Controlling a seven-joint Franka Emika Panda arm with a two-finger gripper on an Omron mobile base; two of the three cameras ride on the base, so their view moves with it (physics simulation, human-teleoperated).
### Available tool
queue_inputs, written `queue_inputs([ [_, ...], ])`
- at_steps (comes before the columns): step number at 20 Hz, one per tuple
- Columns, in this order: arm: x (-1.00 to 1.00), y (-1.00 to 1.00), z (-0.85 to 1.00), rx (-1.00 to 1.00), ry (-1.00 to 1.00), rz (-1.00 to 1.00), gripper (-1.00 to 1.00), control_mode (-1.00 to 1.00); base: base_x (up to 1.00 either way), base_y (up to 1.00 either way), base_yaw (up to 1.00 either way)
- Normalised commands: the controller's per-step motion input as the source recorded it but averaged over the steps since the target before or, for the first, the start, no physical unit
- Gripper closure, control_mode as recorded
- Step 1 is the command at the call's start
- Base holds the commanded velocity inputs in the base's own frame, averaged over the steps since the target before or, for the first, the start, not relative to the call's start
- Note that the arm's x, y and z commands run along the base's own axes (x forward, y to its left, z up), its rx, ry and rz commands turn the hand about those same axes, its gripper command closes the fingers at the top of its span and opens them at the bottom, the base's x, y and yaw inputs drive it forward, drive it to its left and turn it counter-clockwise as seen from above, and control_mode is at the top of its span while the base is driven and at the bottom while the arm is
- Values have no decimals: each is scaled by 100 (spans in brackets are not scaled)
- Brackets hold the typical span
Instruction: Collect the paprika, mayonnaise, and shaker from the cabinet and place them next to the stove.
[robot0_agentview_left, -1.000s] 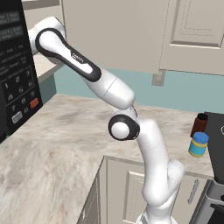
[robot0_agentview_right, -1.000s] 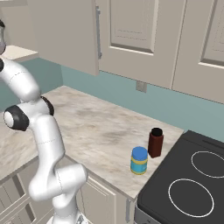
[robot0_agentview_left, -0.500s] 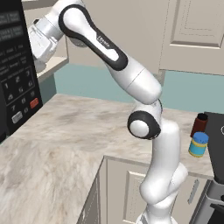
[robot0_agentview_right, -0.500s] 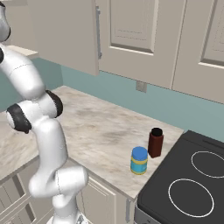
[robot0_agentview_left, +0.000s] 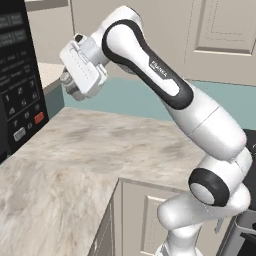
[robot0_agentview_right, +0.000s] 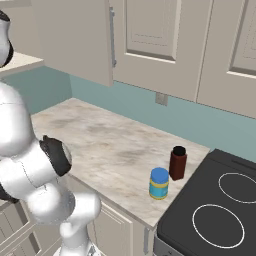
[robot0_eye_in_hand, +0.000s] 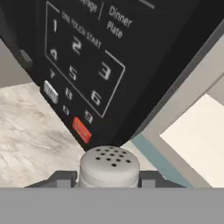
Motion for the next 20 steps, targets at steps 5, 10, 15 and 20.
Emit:
queue_inputs([
  [5,-88,-81,-67,18,-18,-13,100,-100,0,0,0],
  [10,-18,-82,-31,16,-2,-19,100,-100,0,0,0],
  [15,10,-58,-23,4,1,-31,100,-100,0,0,0],
  [20,30,-54,-20,0,12,-46,100,-100,0,0,0],
])
